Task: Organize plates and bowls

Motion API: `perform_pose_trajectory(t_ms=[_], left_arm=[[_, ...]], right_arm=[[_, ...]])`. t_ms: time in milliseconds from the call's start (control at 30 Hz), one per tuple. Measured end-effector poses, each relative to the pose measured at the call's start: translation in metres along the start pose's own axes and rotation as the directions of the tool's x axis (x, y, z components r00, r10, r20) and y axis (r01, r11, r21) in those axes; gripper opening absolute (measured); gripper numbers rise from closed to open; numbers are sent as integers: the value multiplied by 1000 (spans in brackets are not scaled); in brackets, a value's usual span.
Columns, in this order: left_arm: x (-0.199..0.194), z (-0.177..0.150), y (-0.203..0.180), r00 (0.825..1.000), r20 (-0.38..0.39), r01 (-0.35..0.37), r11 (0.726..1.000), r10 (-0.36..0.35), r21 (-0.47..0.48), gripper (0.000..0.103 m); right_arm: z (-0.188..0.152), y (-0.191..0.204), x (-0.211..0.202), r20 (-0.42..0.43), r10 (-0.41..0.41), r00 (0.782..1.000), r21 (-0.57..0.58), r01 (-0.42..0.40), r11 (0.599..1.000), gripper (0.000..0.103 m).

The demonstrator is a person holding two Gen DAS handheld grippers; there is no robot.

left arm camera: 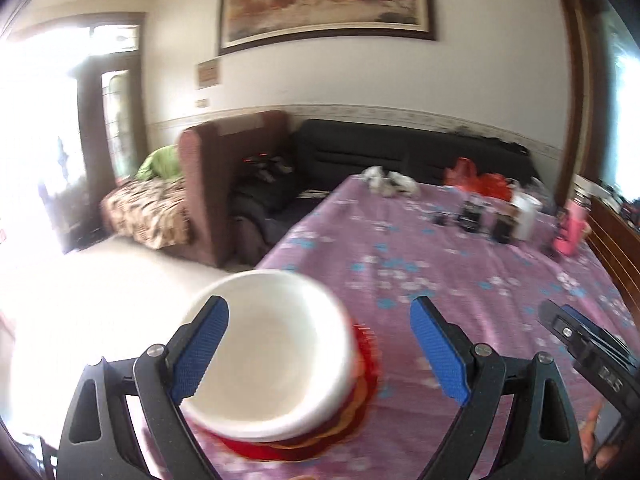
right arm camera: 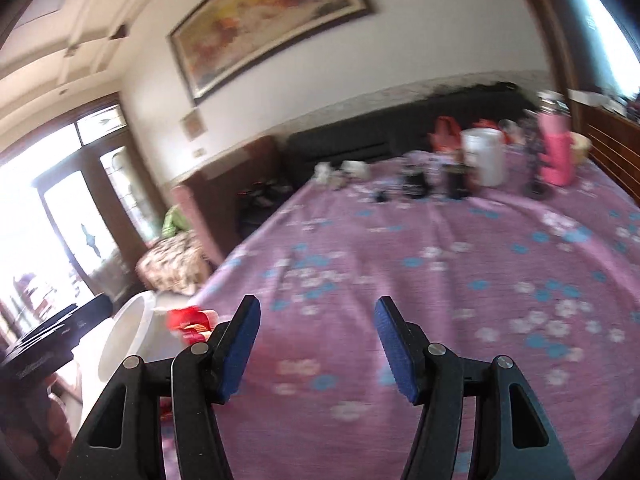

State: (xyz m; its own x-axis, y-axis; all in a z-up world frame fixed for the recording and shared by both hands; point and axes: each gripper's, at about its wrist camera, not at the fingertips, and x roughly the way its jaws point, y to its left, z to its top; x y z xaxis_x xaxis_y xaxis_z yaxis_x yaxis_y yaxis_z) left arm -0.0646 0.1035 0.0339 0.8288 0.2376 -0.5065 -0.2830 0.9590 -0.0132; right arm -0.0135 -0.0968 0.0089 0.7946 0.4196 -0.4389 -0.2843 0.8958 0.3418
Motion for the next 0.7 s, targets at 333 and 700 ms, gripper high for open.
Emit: perform_pose_trajectory(t_ms=[333, 700], left_arm=[[-12, -7, 84, 992, -26, -124, 985, 122, -117, 96], [-21, -12, 110, 995, -20, -104, 984, 102, -146, 98]], right_arm=[[-21, 97, 3, -36, 148, 988, -127, -151, 980, 64], [-34, 132, 5, -65, 160, 985, -200, -170, 965, 64]])
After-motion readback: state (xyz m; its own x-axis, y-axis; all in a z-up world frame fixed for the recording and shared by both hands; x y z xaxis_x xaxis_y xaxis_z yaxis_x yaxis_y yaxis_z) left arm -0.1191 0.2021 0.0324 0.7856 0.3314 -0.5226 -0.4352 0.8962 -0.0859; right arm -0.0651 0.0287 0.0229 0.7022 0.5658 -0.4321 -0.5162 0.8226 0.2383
